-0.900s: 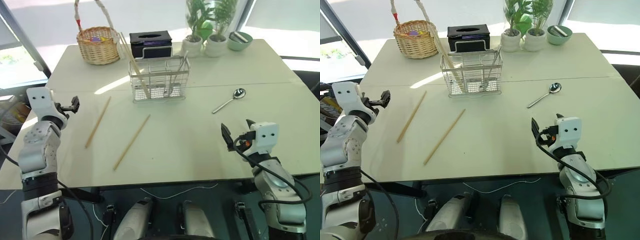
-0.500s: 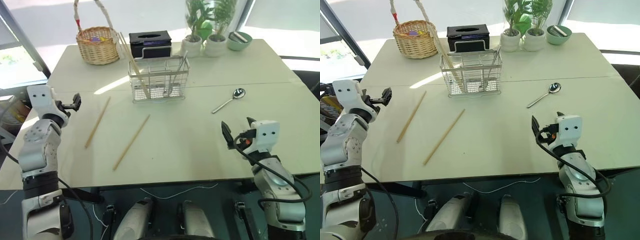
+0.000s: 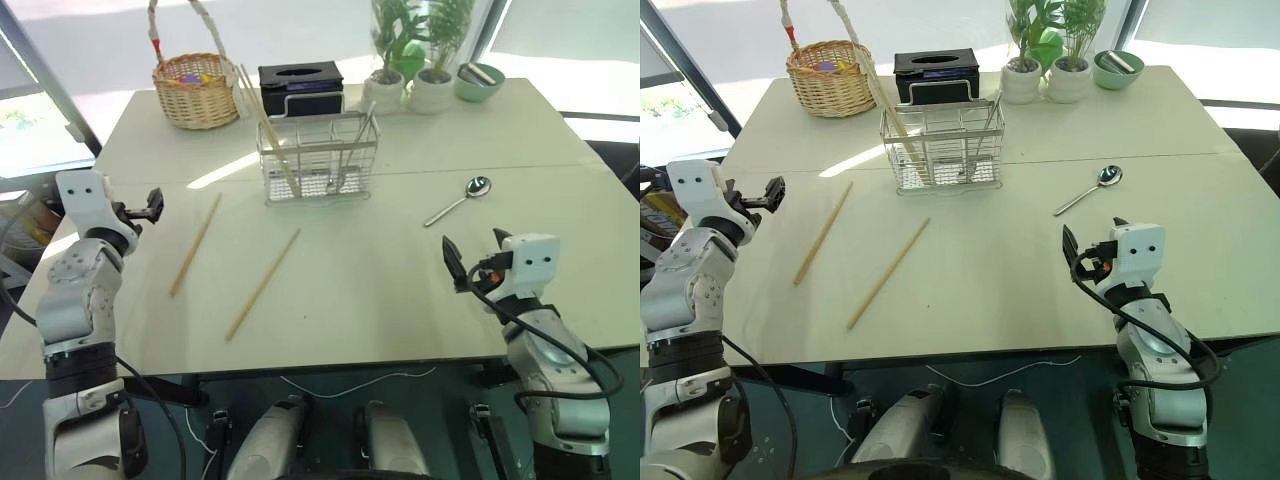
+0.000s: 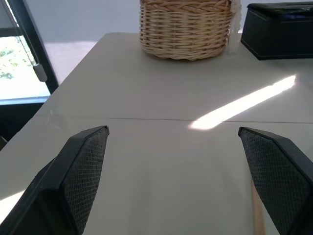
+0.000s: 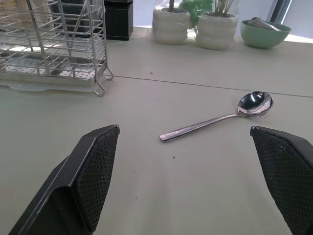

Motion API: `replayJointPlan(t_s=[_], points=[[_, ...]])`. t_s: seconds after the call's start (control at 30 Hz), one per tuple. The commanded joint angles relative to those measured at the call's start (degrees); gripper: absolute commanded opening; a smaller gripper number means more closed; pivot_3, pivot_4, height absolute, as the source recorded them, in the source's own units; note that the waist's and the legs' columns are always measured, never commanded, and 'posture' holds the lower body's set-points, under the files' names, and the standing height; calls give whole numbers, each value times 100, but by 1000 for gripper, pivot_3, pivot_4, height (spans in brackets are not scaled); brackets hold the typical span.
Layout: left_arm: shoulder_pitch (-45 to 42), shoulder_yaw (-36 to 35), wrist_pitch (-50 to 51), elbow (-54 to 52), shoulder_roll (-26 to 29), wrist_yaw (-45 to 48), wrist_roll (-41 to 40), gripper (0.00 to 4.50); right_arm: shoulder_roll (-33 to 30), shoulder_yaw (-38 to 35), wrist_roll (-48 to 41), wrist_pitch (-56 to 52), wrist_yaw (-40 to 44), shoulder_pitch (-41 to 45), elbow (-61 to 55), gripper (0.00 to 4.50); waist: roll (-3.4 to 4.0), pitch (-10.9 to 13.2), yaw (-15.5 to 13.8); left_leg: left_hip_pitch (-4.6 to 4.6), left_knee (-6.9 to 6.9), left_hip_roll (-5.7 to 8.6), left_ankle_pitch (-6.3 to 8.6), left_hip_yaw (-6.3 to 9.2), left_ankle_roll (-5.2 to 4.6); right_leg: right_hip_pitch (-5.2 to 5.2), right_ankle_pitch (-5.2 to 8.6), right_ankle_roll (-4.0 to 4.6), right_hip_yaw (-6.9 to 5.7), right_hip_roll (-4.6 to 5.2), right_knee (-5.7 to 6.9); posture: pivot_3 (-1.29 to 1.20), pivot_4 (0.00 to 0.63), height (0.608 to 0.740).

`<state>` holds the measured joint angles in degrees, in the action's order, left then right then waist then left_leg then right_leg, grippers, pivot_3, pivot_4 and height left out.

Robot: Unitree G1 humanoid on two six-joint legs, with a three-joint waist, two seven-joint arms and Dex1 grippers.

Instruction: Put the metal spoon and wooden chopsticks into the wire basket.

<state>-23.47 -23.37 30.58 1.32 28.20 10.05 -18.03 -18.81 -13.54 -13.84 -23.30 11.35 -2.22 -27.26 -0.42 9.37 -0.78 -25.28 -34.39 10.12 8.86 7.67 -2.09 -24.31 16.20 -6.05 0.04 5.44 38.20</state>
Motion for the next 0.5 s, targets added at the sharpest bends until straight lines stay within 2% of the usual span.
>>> replayJointPlan(t_s=[0.03,0.23,0.37,0.5], points=[[-86,-29,19,-355,134,21,-23,4500,-47,-109,-83,-12,21,116,-194,4430,0,0,1,0,0,0,0,0,0,0,0,0,0,0,0,0,150,725],[-42,121,416,-930,161,243,-200,4500,-329,-145,-180,-523,84,651,-139,4430,0,0,4,0,-1,0,0,0,0,0,0,0,0,0,0,0,150,725],[-1,238,816,-1368,221,660,-586,4500,-304,-243,-450,-1581,-256,1491,-67,4430,0,0,7,0,-1,0,0,0,0,0,0,0,0,0,1,0,150,725],[47,446,1106,-1815,461,1511,-1162,4500,-150,-284,-455,-2621,-827,2557,339,4430,0,0,19,-2,1,0,-1,0,0,-2,1,1,0,0,1,0,150,725]])
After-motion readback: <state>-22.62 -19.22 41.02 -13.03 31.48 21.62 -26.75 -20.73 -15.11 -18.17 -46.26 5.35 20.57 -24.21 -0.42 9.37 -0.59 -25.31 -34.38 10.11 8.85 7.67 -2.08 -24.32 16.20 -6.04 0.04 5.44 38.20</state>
